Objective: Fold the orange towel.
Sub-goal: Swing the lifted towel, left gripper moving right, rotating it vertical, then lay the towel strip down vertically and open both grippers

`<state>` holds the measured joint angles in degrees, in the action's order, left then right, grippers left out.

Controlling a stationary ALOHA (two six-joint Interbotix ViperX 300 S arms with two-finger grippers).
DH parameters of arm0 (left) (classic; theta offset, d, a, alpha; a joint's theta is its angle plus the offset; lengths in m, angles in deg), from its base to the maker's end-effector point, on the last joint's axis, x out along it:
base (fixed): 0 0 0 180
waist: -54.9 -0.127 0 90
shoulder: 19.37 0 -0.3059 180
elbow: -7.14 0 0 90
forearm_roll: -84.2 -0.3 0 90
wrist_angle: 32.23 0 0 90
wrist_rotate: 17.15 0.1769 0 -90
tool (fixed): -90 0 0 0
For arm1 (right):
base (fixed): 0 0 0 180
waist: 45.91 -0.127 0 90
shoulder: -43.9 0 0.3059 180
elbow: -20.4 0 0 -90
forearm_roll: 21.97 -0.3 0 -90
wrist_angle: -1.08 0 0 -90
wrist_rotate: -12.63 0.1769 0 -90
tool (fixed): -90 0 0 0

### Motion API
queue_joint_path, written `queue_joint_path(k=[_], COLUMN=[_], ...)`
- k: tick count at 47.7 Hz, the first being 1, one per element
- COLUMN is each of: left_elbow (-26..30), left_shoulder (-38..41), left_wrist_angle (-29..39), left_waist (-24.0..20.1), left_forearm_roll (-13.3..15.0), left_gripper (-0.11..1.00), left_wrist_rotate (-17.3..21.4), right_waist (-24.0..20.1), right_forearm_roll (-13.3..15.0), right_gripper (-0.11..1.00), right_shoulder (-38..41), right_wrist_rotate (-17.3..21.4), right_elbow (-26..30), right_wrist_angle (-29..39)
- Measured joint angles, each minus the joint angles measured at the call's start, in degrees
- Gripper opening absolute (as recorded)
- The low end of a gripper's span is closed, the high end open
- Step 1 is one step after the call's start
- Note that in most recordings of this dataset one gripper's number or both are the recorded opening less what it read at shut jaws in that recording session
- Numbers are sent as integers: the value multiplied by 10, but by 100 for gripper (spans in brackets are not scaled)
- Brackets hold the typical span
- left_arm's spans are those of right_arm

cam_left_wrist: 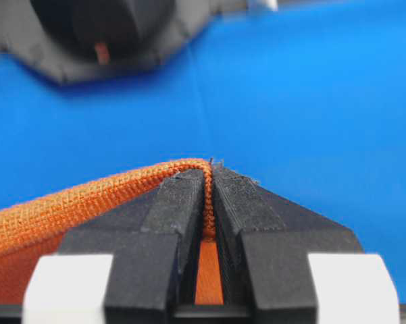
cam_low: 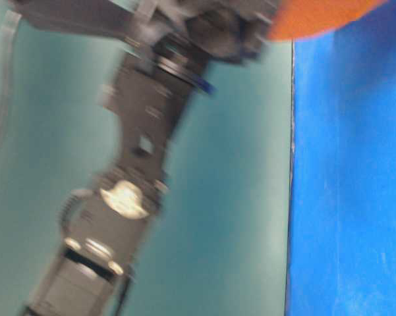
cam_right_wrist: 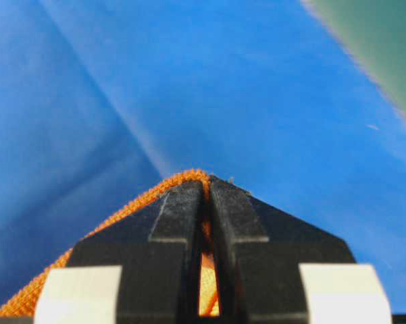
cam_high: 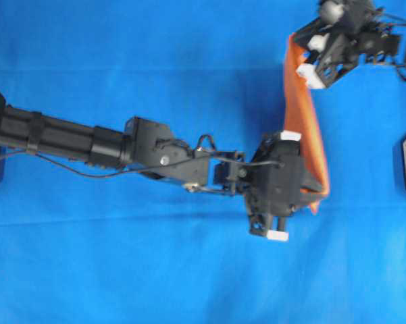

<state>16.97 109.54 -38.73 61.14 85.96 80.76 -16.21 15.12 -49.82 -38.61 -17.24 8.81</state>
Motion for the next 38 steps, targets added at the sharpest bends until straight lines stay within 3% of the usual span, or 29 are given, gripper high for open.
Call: queue_joint_path(k=[11,20,28,38], left_elbow=[-150,-258,-302,-308], left_shoulder=[-60,-101,-119,-119], left_wrist_angle=[-96,-131,-135,-135], left_waist=[1,8,12,18], left_forearm_roll=[4,5,5,5], left_gripper=[2,2,2,3], left_wrist_rotate=[-87,-149,-170,-170], right_waist=[-10,-25,-34,-40], right_forearm_roll=[-1,1,1,1], right_gripper=[3,3,3,3], right_shoulder=[119,188,204,207], right_wrist_rotate=[-3,-4,-5,-5], right_elbow=[73,128,149,151], right_wrist_angle=[-33,-36,-42,-46])
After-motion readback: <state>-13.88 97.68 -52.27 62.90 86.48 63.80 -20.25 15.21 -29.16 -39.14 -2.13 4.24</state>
